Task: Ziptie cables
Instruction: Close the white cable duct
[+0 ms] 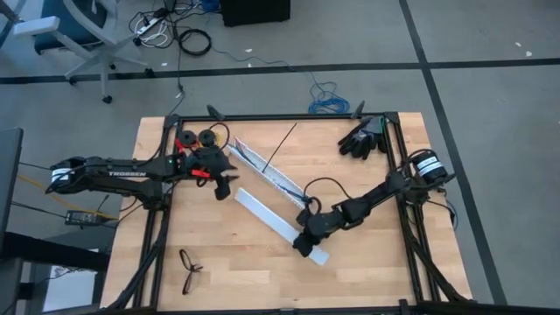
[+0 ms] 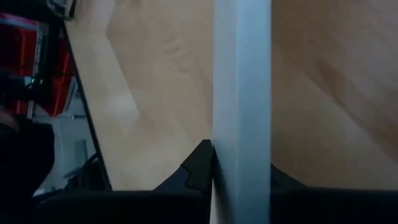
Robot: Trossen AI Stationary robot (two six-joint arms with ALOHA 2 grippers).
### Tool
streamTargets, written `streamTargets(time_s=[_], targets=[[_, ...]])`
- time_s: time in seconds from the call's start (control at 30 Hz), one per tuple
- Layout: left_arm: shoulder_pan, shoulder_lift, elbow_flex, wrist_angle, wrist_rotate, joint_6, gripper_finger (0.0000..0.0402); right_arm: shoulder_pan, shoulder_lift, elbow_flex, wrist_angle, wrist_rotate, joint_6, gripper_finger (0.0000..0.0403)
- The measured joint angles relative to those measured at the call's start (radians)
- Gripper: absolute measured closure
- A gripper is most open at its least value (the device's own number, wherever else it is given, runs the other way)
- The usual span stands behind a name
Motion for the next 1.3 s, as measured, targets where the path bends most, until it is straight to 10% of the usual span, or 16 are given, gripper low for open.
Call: streamTargets(time_s=[0.3,0.9,1.3], targets=[[-0.144,0.034,0.0,-0.003,0.159,-0.054,0.0234,-0.052,0.005,0.027,-0.008,-0.049,-0.085,0.0391],[-0.269,0.39,0.006,0.171,-0.101,-0.113,0.0237,-0.105,0.004,0.027,-0.025,-0.112,-0.151,0.0387],[-0.269,0.43,0.005,0.167,-0.102,-0.112,0.0334,-0.149,0.004,0.027,-0.036,-0.284,-0.173,0.0353]])
